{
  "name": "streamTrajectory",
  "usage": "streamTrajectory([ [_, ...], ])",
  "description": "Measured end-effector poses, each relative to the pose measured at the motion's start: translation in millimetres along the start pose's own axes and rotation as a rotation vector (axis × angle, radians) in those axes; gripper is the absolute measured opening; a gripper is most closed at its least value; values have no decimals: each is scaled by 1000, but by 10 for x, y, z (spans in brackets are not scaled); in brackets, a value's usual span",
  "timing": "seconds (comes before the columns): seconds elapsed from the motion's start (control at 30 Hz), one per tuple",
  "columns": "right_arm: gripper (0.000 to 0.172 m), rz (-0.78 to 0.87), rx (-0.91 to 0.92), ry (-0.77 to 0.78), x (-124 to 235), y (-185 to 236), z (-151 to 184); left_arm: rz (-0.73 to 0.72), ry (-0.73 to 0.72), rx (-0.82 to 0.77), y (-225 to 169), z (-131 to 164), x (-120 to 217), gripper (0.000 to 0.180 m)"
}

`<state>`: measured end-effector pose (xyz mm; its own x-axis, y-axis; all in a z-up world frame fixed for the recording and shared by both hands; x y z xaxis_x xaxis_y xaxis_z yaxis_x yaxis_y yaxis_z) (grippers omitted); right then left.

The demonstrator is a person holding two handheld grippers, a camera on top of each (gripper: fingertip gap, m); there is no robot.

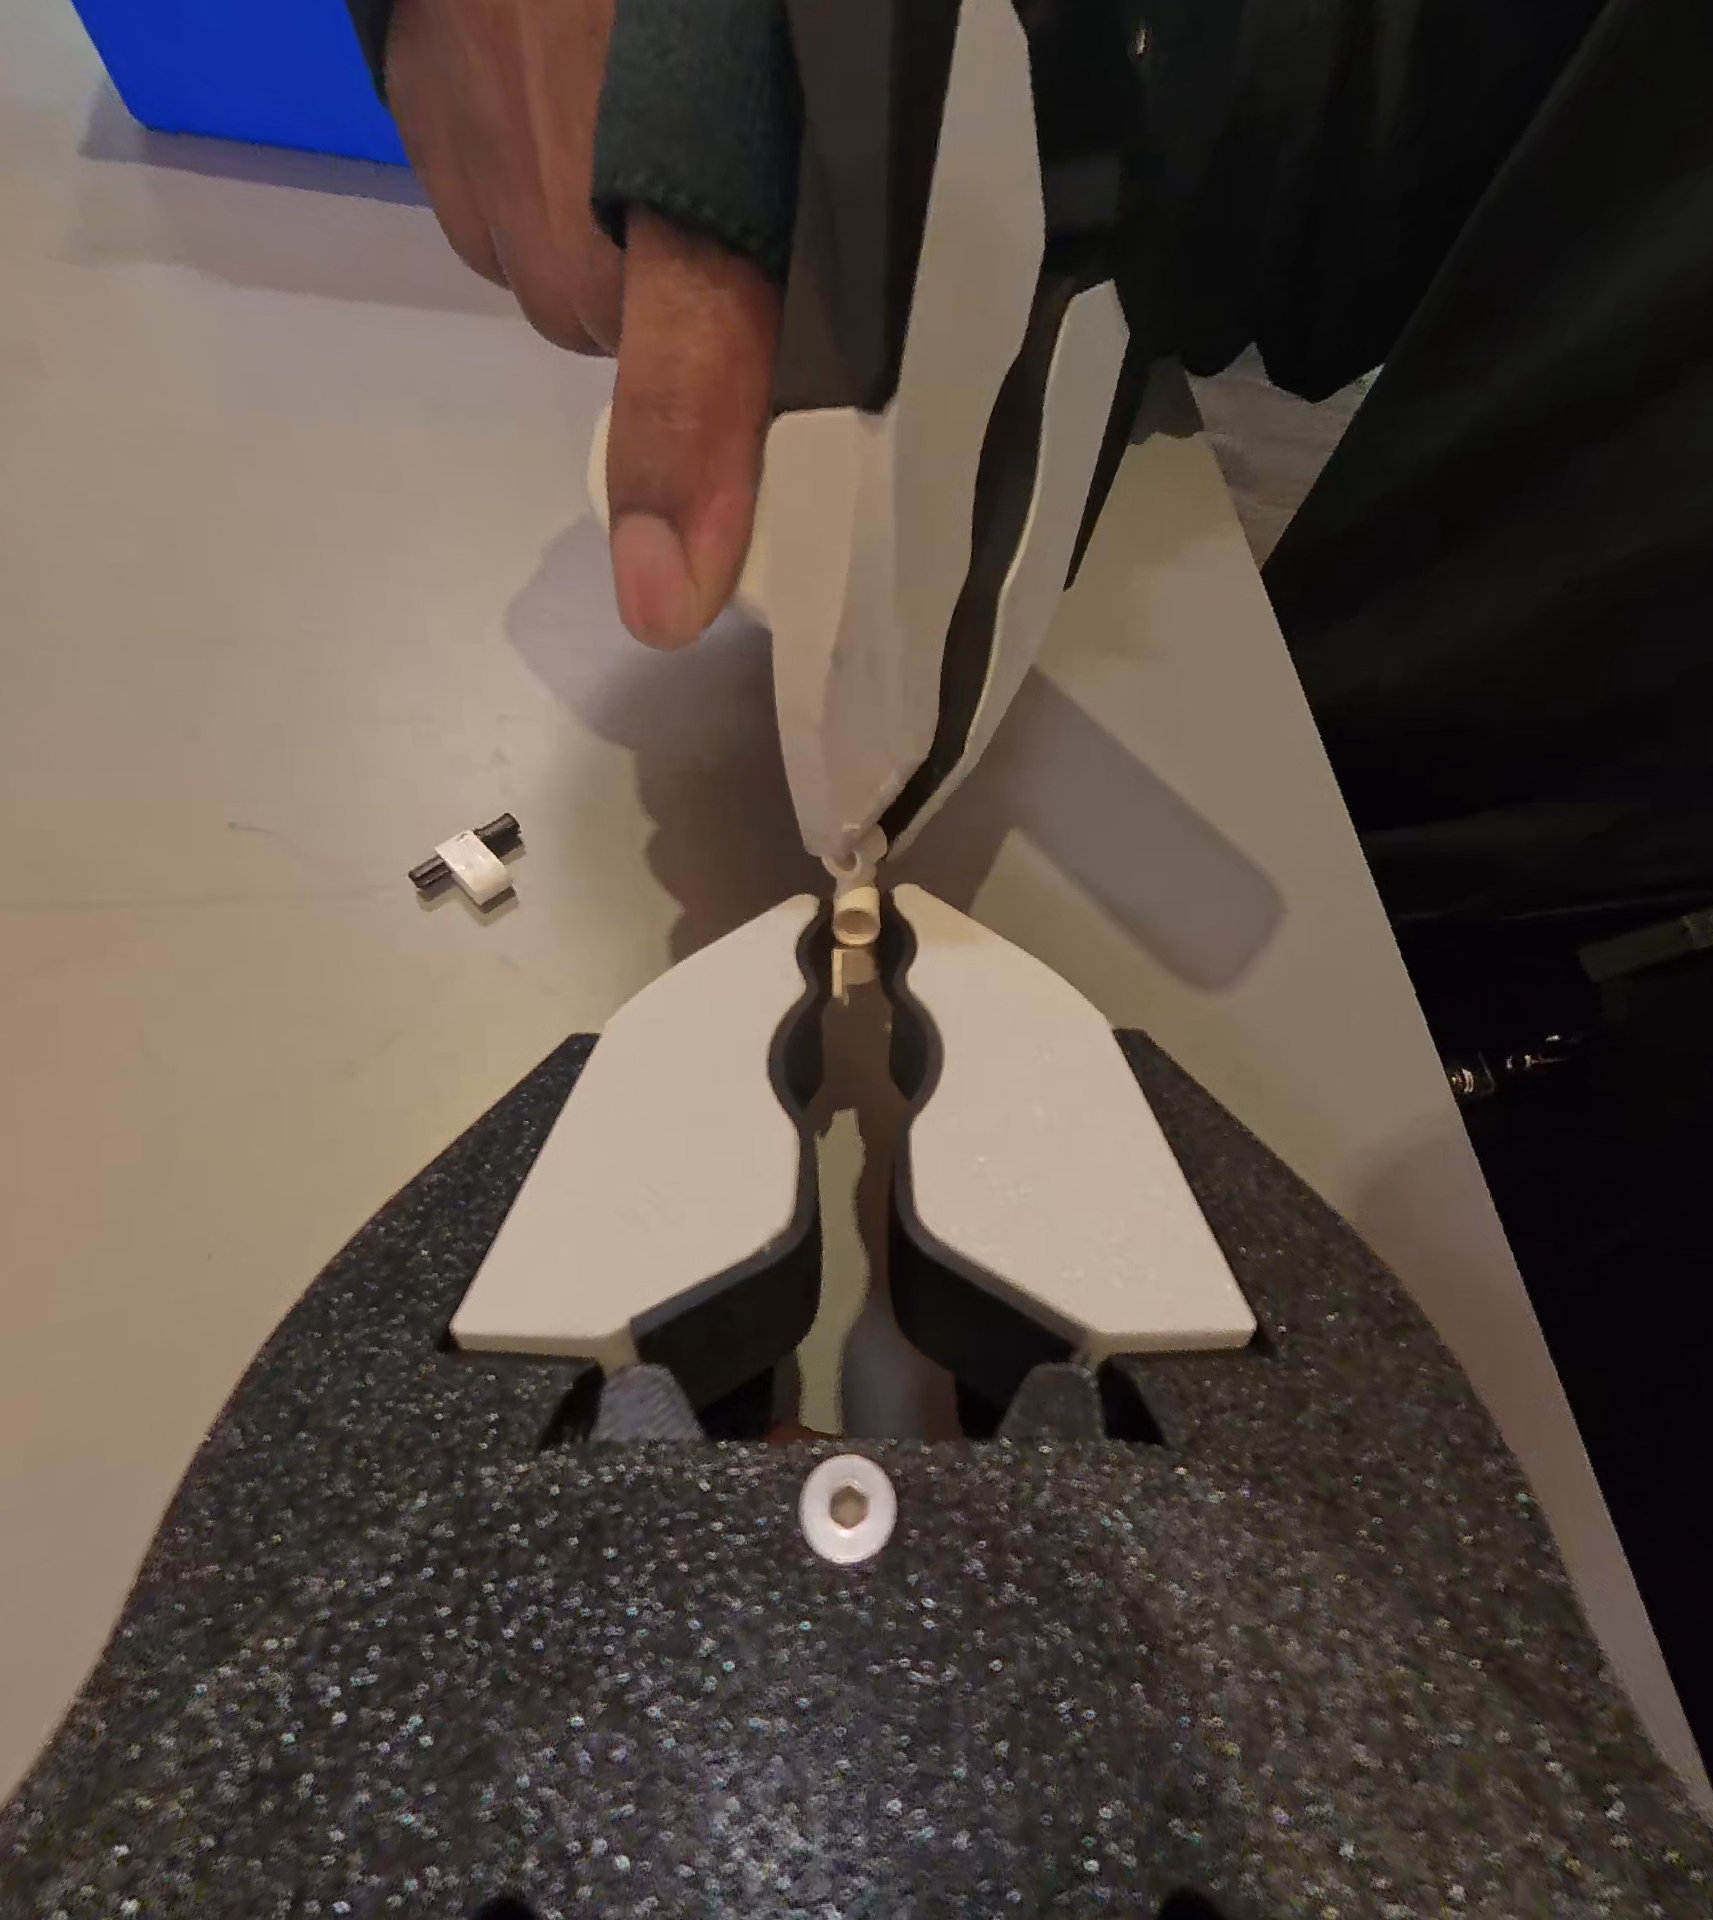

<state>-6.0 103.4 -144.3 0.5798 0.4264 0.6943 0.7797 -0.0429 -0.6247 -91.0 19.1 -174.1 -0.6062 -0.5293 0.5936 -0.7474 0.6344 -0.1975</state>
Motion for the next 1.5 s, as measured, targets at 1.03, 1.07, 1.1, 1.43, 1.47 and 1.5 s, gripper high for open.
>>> streamTrajectory([
  [1.03,18,43,-107,-127,39,-31,75,50,-47,-6,-32,-14,24,8],
  [1.07,18,41,-117,-132,40,-32,84,50,-52,-8,-32,-17,27,8],
  [1.1,18,36,-127,-138,43,-33,92,47,-57,-12,-32,-20,31,8],
  [1.43,18,-15,-216,-183,66,-27,146,30,-81,-40,-45,-41,26,8],
  [1.47,18,-17,-221,-178,63,-24,155,27,-78,-38,-42,-40,25,8],
  [1.5,18,-17,-224,-171,61,-19,168,21,-71,-35,-38,-37,22,8],
])
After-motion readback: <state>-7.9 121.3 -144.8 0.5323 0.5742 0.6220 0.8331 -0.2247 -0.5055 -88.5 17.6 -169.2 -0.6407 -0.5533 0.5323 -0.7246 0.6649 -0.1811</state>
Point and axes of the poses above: each gripper's, where its closed fingertips meet, x back along the fingers, z out of its underside, y = z × x across the jaws, the point moved 8 cm from there along x, back along the fingers, and after that the axes turned 7 degrees about y, right-handed, at the moved point
